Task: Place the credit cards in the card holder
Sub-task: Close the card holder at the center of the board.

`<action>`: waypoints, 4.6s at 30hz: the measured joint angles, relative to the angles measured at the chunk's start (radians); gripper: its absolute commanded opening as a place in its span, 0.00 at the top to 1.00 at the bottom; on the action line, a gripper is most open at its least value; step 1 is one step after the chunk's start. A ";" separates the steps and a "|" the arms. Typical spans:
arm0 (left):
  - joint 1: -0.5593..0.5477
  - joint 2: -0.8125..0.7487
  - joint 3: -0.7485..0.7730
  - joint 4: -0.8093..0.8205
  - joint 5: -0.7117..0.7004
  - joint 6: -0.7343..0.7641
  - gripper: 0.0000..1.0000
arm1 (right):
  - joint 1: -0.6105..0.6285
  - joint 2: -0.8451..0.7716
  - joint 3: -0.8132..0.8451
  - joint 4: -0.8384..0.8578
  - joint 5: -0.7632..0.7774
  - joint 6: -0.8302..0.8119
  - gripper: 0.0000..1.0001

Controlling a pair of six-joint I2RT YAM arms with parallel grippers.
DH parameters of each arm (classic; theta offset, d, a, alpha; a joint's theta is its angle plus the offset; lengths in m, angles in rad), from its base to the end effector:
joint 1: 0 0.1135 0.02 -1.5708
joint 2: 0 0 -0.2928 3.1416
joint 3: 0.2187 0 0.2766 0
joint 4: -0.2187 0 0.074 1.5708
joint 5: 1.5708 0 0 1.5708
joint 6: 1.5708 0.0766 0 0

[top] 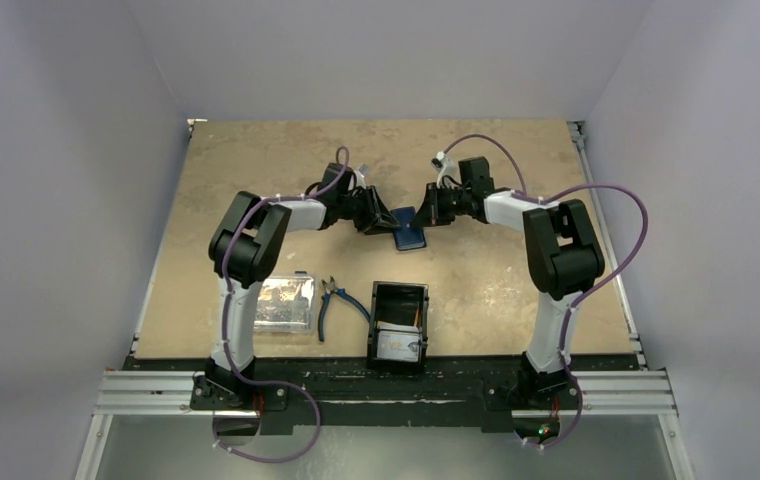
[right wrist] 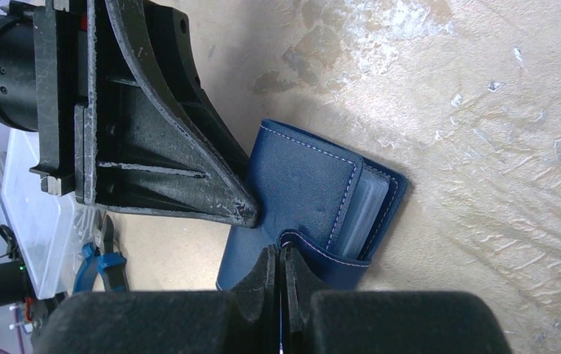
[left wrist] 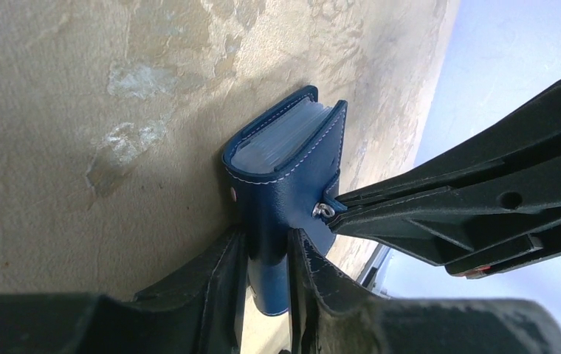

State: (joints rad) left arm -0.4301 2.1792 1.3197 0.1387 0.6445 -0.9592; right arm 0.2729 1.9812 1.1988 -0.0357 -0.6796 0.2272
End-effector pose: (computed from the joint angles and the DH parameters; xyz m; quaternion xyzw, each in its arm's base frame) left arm 0.4450 -0.2548 0.0991 -0.0999 0.8682 -0.4720 0.1158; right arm 0.4319 0.1709 0.1367 -0.1425 0.8738 0.3861 0.2590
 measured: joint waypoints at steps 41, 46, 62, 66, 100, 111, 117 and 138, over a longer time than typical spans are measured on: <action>0.017 0.077 0.025 0.111 0.120 -0.134 1.00 | 0.322 0.175 0.488 -0.642 0.804 -0.079 0.96; 0.023 0.088 0.023 0.137 0.144 -0.161 1.00 | 0.314 0.164 0.447 -0.592 0.782 -0.021 0.92; 0.026 0.097 0.021 0.159 0.160 -0.183 1.00 | 0.340 0.185 0.429 -0.554 0.861 0.021 0.86; 0.026 0.098 0.012 0.176 0.160 -0.185 1.00 | 0.385 0.195 0.423 -0.536 0.965 0.006 0.86; 0.062 0.090 -0.009 0.190 0.120 -0.228 1.00 | 0.180 0.081 -0.128 0.624 0.374 0.273 0.59; 0.005 0.031 -0.009 0.015 0.117 -0.057 0.67 | 0.159 -0.053 0.073 -0.031 0.268 0.139 0.40; -0.017 0.031 0.007 0.025 0.114 -0.021 0.57 | 0.098 -0.108 0.091 -0.215 0.195 0.089 0.40; -0.013 0.031 0.064 0.028 0.100 -0.015 0.61 | -0.035 -0.071 0.030 -0.153 0.151 0.063 0.73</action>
State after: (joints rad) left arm -0.4435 2.2105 1.3842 0.1669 0.7444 -0.9741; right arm 0.2382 1.9102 1.2289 -0.1883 -0.5289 0.2905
